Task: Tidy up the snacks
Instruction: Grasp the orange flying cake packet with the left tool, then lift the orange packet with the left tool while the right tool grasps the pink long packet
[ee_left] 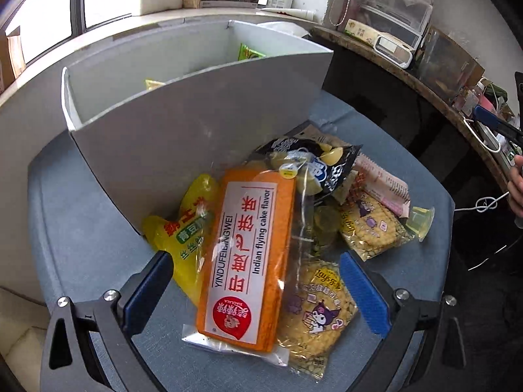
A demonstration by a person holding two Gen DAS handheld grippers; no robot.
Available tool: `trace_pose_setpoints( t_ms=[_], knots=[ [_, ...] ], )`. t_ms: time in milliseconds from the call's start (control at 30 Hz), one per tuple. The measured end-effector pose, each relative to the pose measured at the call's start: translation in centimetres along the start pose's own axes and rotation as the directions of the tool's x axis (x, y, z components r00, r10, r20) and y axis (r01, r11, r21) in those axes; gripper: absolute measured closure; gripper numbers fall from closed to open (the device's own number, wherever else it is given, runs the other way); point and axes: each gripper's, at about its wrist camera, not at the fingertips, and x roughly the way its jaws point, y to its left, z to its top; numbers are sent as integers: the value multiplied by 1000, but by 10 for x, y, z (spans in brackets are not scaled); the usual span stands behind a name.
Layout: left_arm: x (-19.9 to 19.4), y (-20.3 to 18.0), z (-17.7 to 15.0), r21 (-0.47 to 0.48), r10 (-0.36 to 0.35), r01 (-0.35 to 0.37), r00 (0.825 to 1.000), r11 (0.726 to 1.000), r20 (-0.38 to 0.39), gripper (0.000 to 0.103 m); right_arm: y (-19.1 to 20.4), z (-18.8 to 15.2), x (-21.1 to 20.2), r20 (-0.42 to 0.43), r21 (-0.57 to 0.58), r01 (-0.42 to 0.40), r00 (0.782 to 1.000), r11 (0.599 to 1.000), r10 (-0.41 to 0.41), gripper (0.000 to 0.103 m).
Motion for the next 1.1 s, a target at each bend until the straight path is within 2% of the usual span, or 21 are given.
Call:
trace_pose_setpoints(
  t_ms=[200,267,367,433,467,667,800,1000,1100],
  knots=[
    [26,5,-5,15,18,-18,999,1000,-38,3,-11,-4,1,-17,42,30,999,999,-29,0],
    [24,2,-8,52,47,-47,999,998,-10,12,-11,-5,3,-24,39,40,999,998,-39,0],
    [13,2,-10,43,40,-41,999,998,16,26,-11,-9,7,-40,38,54,998,998,-53,0],
    [2,4,-13,34,39,-40,999,999,33,40,-11,-12,11,-50,39,56,997,998,-54,0],
    [-4,4,-15,29,39,-41,998,999,45,42,-11,-13,13,-55,39,56,997,998,-53,0],
    [-14,2,-24,18,65,-66,997,998,42,44,-6,-17,24,-86,22,71,994,997,-69,0],
    [-35,-5,-28,-1,97,-97,989,995,113,44,-5,-18,24,-85,10,81,993,997,-79,0],
    [-77,-36,-35,-58,199,-191,957,980,213,44,-15,-18,36,-116,11,121,986,993,-119,0],
    [-98,-51,-43,-116,253,-231,937,966,241,44,-25,-19,55,-171,-19,185,968,983,-186,0]
  ],
)
